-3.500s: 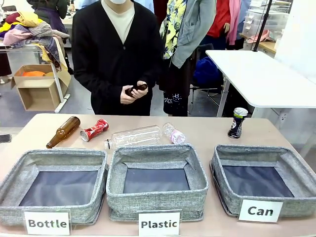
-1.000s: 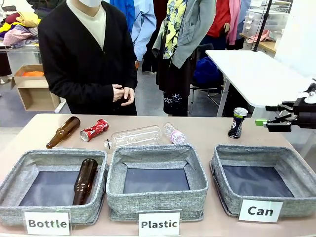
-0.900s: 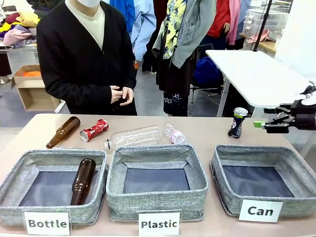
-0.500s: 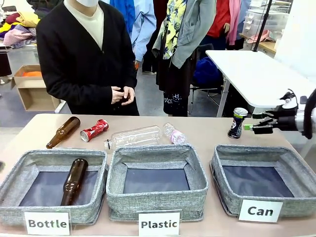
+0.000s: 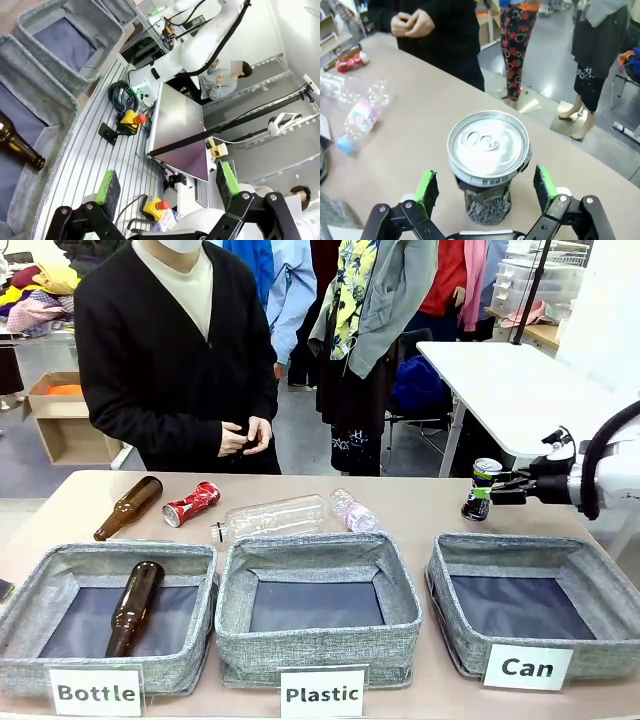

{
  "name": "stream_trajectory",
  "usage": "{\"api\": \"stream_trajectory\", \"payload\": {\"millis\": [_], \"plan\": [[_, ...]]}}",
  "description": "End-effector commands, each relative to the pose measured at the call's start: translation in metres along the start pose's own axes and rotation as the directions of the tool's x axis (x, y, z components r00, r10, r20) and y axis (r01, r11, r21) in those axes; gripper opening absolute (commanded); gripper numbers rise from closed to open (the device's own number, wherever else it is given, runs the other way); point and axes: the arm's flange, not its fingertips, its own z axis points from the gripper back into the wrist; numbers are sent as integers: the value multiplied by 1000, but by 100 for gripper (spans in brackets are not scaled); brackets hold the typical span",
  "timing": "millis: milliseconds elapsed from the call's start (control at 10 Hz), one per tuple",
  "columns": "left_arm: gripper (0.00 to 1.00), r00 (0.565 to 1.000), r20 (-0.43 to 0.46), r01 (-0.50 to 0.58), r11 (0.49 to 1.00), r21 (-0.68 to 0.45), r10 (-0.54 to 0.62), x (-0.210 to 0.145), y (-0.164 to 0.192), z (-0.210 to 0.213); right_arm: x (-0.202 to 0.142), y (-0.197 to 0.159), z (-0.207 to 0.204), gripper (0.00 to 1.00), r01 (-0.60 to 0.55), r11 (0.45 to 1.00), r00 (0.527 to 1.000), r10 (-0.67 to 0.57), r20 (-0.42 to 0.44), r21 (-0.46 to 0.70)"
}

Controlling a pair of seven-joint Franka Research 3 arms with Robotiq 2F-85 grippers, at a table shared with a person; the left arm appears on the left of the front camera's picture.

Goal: Sort the can waste into the basket.
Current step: Pick up the can waste from the table and place it in the right Fabric basket.

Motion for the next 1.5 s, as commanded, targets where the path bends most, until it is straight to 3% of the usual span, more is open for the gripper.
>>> {"api": "stream_trajectory", "payload": {"millis": [0,200,300,400,500,600,800,900,1000,1100,1400], "plan": [[100,1000,20,4,1000,-17,-3,2,-5,-1,4,-8,-13,100,37,999,997,-38,61,4],[100,1000,20,4,1000,-17,-3,2,-5,-1,3,-10,-15,100,54,999,994,-54,95,4],[100,1000,20,4,1000,-17,-3,2,-5,-1,3,-9,-16,92,48,999,993,-49,111,13],[100,1000,20,4,1000,-17,-3,2,-5,-1,4,-9,-17,40,53,998,991,-56,121,25],[100,1000,20,4,1000,-17,-3,2,-5,-1,4,-9,-18,32,49,998,990,-53,130,29],[100,1000,20,4,1000,-17,-3,2,-5,-1,4,-8,-19,0,45,998,989,-49,141,32],[100,1000,20,4,1000,-17,-3,2,-5,-1,5,-5,-17,0,35,998,986,-43,164,49],[100,1000,20,4,1000,-17,-3,2,-5,-1,8,-3,-13,13,26,999,985,-33,170,46],[100,1000,20,4,1000,-17,-3,2,-5,-1,12,2,-3,4,4,999,983,-12,183,43],[100,1000,20,4,1000,-17,-3,2,-5,-1,19,10,12,0,-33,998,980,23,198,45],[100,1000,20,4,1000,-17,-3,2,-5,-1,58,67,101,0,-192,974,970,169,176,120]]}}
